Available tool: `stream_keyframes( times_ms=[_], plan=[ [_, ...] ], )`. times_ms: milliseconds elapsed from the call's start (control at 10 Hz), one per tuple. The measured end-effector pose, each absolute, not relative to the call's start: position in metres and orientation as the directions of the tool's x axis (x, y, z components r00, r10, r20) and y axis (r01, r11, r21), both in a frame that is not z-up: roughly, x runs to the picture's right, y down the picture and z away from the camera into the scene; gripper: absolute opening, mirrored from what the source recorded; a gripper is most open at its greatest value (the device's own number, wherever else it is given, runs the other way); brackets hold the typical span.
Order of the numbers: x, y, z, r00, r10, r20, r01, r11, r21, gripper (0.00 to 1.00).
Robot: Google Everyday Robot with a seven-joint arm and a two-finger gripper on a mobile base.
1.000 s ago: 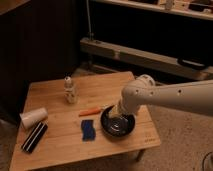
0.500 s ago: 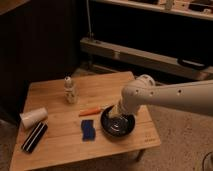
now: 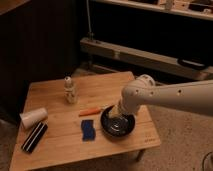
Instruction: Drag the ceramic bowl in a circle
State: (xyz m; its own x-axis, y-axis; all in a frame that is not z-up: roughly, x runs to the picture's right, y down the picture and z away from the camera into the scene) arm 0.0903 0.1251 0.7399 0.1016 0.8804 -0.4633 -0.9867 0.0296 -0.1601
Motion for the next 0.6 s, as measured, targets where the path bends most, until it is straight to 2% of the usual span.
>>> stream_keyframes(
  times_ms=[400,600],
  plan=[
    [0.128,0.133,0.749,-0.004,0.887,-0.462,-0.987,-0.077,-0.138,0.80],
    [0.176,0.150,0.756,-0.096,0.877,-0.472,-0.978,-0.172,-0.121,0.80]
  ],
)
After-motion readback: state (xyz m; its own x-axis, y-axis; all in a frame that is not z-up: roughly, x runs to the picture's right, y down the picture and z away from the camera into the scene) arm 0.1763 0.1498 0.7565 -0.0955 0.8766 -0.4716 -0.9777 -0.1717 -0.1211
